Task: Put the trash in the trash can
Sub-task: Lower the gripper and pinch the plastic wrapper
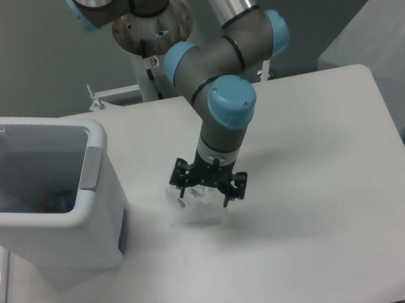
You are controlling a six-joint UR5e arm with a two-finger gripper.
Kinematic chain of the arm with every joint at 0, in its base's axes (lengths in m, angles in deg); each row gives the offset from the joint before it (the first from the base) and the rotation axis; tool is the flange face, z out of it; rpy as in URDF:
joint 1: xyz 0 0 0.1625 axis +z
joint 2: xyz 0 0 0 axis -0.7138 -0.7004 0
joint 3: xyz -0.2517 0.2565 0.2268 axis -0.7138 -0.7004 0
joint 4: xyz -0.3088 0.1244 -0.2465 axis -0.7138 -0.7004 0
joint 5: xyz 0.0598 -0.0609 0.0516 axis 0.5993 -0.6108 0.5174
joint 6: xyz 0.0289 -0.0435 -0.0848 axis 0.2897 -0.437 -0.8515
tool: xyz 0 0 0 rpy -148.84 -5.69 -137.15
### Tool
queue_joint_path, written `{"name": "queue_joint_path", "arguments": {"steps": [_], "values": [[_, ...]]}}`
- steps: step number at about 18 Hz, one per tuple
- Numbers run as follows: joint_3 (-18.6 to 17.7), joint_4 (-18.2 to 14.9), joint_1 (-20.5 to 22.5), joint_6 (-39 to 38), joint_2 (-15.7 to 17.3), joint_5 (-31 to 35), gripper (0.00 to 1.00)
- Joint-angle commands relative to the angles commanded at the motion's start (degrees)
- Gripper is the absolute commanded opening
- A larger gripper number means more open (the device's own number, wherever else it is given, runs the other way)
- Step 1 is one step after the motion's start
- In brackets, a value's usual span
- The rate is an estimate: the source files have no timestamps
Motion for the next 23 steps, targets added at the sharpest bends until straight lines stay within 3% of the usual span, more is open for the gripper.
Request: {"name": "queue_joint_path", "arguments": {"steps": [7, 13, 19, 23], "values": [[0.2, -0.9, -2.5, -5.5, -3.5, 3.9, 1.0], [0.3, -0.9, -2.9, -6.2, -4.3, 4.0, 0.97], [0.3, -2.1, -3.0, -6.3, -4.0, 4.0, 0.03], [0.8, -2.1, -3.0, -6.3, -3.8, 4.0, 0.0]]}}
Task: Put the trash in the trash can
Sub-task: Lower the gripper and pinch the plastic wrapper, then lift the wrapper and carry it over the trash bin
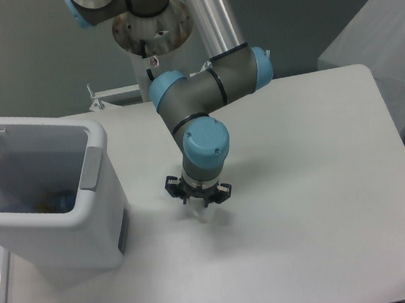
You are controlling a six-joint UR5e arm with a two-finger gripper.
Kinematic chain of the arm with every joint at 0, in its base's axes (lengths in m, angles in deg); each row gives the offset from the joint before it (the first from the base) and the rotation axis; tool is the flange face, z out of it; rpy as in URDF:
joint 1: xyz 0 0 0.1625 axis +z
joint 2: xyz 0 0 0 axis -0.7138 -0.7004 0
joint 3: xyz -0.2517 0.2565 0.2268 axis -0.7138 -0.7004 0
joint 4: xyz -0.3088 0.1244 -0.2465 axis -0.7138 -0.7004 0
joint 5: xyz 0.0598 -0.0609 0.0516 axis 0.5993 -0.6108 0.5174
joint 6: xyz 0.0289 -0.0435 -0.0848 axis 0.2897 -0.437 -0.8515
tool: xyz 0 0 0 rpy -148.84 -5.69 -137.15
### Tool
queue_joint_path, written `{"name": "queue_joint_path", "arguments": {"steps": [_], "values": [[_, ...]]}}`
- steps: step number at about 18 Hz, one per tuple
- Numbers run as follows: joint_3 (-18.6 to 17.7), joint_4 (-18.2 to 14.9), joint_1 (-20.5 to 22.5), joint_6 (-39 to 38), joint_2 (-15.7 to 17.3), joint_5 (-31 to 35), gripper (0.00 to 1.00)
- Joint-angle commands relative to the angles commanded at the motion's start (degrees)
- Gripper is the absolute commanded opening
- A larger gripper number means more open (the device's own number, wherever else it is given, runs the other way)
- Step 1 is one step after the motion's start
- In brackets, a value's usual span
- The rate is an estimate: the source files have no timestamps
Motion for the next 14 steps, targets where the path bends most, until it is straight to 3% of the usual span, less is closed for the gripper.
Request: {"name": "queue_joint_path", "arguments": {"steps": [9, 14], "values": [[3.9, -1.3, 0.8, 0.0, 2.3, -1.1, 0.0], [10.2, -1.4, 3.7, -4.6, 3.9, -11.7, 0.0]]}}
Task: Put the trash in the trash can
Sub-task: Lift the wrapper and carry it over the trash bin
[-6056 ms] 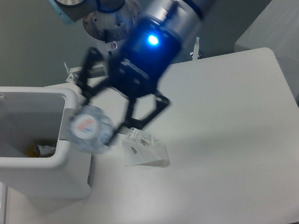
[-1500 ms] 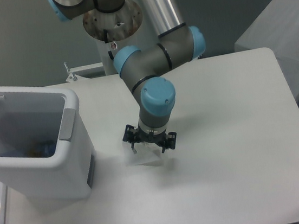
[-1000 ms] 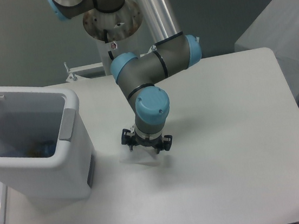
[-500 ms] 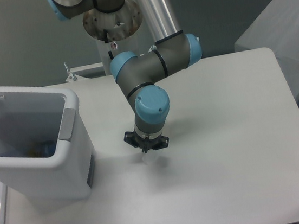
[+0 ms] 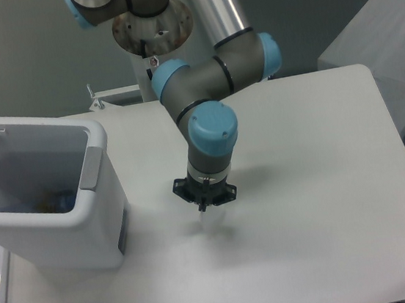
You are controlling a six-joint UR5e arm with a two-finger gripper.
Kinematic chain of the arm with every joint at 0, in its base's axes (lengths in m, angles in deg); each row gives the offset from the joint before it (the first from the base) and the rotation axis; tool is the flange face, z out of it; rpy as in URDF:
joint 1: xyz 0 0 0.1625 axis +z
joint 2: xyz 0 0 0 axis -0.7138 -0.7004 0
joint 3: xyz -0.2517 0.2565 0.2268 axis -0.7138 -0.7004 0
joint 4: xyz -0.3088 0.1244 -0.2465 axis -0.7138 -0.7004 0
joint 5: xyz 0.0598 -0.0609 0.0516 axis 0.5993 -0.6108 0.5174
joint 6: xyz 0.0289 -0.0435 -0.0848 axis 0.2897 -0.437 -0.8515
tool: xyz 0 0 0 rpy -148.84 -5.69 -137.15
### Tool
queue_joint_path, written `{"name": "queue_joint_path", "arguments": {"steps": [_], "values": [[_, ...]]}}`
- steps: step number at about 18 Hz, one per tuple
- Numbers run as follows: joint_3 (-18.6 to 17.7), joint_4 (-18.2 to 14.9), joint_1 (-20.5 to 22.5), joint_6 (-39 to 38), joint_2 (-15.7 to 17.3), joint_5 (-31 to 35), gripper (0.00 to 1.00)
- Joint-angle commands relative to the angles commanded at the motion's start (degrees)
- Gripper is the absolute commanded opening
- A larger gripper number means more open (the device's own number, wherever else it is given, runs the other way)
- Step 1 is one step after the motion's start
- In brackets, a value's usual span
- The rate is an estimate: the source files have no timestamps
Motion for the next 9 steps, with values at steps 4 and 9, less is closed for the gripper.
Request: {"name": "queue_joint_path", "arguments": {"steps": [4, 9], "values": [[6.4, -0.1, 3.3, -4.3, 1.3, -11.7, 0.0], [13.9, 0.0, 5.5, -9.6, 4.0, -23.6, 0.0]]}}
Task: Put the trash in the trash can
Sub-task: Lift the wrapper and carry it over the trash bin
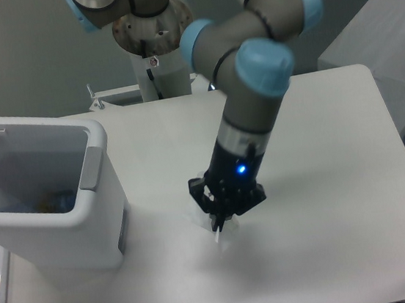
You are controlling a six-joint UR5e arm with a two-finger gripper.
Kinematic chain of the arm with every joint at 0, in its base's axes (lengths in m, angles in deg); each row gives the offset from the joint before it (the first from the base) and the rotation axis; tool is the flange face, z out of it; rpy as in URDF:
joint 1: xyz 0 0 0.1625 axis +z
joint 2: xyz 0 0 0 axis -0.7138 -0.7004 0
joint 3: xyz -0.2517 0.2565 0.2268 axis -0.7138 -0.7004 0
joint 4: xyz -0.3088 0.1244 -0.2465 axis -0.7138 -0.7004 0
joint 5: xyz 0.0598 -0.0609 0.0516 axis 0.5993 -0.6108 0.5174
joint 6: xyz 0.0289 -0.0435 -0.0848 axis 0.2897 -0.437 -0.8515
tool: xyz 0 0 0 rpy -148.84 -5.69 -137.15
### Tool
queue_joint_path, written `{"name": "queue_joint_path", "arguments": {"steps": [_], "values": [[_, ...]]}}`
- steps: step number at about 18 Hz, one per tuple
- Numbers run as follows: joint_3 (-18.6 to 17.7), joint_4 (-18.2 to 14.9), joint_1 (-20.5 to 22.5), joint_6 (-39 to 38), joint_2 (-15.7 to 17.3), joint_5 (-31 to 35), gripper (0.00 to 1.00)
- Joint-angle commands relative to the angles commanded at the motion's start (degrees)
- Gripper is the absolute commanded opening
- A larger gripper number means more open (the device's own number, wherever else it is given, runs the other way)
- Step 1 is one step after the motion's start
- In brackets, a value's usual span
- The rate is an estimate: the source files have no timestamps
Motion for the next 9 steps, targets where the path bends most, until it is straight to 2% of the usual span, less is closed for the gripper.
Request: {"name": "queue_joint_path", "arguments": {"steps": [3, 9], "values": [[0.3, 0.3, 0.1, -1.1, 3.2, -6.1, 0.0], [-0.4, 0.4, -1.6, -1.2, 9.3, -11.6, 0.0]]}}
